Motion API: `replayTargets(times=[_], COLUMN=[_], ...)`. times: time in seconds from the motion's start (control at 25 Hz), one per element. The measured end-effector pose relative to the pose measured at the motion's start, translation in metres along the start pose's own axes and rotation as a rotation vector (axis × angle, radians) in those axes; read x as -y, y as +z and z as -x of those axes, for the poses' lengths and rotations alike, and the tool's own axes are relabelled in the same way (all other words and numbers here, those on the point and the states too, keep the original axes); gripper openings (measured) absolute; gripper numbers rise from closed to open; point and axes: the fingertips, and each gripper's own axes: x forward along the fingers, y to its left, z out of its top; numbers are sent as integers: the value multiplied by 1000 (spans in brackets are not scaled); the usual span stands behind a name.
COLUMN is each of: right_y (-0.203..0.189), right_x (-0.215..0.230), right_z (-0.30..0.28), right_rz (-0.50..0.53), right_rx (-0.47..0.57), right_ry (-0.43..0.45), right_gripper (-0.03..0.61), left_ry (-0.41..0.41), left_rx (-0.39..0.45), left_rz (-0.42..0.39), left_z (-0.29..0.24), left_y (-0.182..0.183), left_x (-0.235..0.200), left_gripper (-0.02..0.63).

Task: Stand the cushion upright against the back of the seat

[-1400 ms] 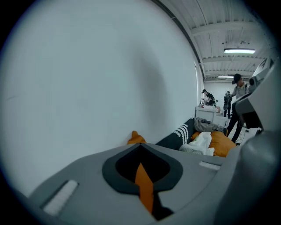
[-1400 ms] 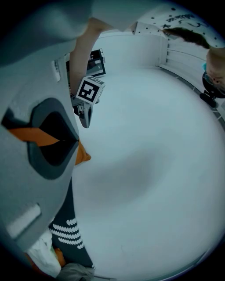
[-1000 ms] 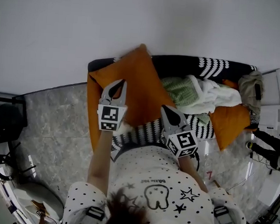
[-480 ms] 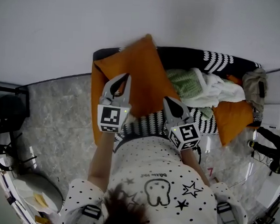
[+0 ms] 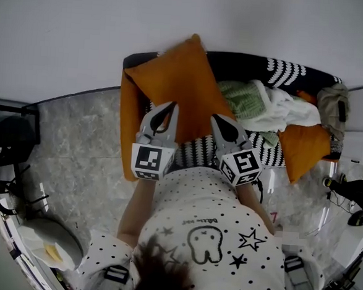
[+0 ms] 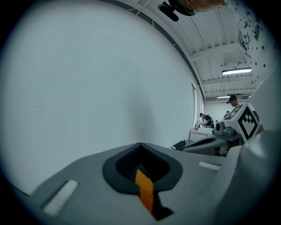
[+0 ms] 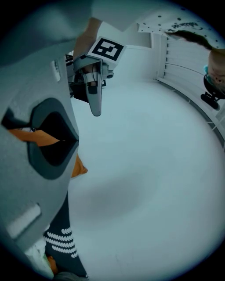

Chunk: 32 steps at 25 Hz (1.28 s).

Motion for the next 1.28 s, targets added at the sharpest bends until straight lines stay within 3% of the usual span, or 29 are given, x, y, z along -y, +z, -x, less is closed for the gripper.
replayTargets(times=[0.4,0.6,1.12,1.28], right_y=[1,3,0,-2], right_x=[-3,-20,-46,-53], right_z=[7,2,11,13], right_rz=[6,21,72,104], right_rx=[-9,-6,-26,-32], right_ry=[-4,42,91,112], right_gripper=[-2,-2,-2,-2], left_ry=[-17,-34,-70,-65], left_rx=[-3,-10,-18,-26], left_rz=[76,135,142,91], left_z=[18,27,48,49], left_y=[1,-1,5,2], left_x=[17,23,48,53], left_gripper=[2,2,2,2])
